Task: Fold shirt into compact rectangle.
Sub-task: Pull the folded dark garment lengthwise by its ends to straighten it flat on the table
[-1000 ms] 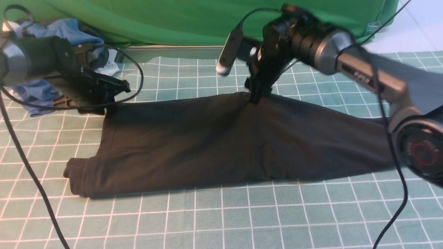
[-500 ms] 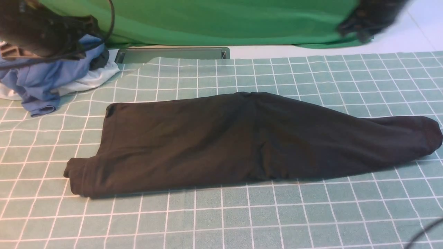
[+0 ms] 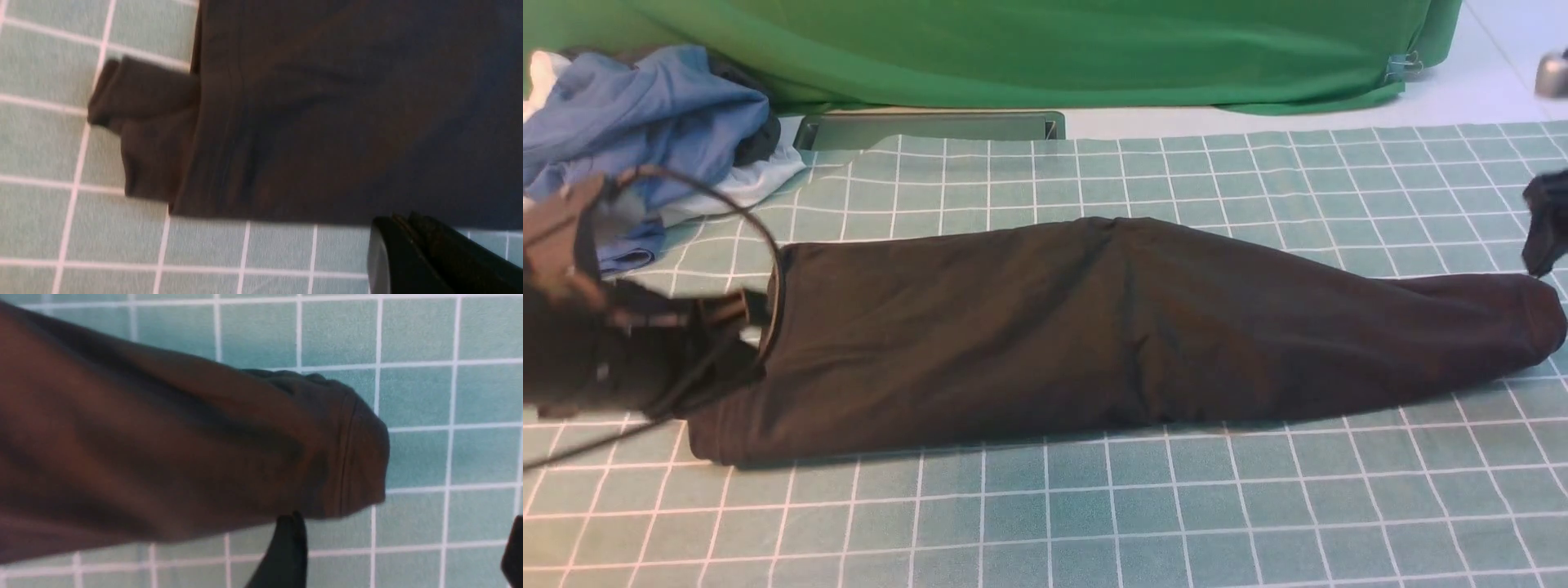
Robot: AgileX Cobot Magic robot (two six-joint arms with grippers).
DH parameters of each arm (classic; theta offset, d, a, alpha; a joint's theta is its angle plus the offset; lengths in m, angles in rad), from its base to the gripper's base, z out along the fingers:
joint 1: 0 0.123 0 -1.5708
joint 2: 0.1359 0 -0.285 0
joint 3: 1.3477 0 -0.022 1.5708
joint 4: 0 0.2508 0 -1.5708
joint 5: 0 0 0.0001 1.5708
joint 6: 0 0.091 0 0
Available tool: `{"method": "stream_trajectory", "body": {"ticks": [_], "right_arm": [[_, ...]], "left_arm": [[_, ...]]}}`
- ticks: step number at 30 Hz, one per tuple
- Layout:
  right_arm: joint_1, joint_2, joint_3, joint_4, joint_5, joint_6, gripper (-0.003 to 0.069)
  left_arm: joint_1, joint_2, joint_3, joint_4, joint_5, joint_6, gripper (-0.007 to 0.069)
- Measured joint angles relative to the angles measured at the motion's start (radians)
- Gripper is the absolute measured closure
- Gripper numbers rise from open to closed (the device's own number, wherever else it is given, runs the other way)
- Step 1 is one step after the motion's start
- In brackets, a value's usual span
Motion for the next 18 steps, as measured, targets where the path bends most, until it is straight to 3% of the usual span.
{"method": "stream_trajectory", "body": {"ticks": [6, 13, 16, 18], "right_arm": [[0.0, 0.119, 0.003, 0.011, -0.081, 0.016, -0.0033], [0.0, 0.238, 0.003, 0.035, -0.05, 0.015, -0.0032], [0.0, 0.259, 0.001, 0.051, -0.038, 0.01, 0.0025], [0.0, 0.263, -0.002, 0.069, -0.038, -0.009, 0.0129]], "left_arm": [[0.0, -0.058, 0.016, -0.017, 0.044, 0.018, 0.0612], [0.0, -0.082, 0.016, -0.022, 0.078, 0.018, 0.0612], [0.0, -0.082, 0.017, -0.028, 0.088, 0.018, 0.0612], [0.0, -0.082, 0.017, -0.036, 0.101, 0.018, 0.0612]]}}
